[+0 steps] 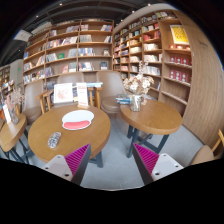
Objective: Arrange mouse
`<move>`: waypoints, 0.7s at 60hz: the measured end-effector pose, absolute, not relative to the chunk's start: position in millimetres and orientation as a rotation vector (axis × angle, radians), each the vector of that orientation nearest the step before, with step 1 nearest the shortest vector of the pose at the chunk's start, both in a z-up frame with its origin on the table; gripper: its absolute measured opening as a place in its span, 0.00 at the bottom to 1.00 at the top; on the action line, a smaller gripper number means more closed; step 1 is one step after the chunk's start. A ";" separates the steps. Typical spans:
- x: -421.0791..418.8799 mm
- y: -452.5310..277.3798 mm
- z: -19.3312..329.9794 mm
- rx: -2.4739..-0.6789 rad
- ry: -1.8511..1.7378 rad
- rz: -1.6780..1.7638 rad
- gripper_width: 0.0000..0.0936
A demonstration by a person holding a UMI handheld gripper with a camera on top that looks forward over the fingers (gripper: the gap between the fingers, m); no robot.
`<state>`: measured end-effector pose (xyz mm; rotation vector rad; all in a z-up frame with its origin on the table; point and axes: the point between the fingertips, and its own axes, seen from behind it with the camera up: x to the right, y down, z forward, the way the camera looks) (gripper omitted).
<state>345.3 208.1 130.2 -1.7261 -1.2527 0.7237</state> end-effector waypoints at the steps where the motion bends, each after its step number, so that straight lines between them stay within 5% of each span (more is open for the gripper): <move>1: 344.9 207.1 130.1 -1.725 -1.256 0.725 0.91; 42: 300.0 10.8 92.8 -1.609 -1.523 0.895 0.91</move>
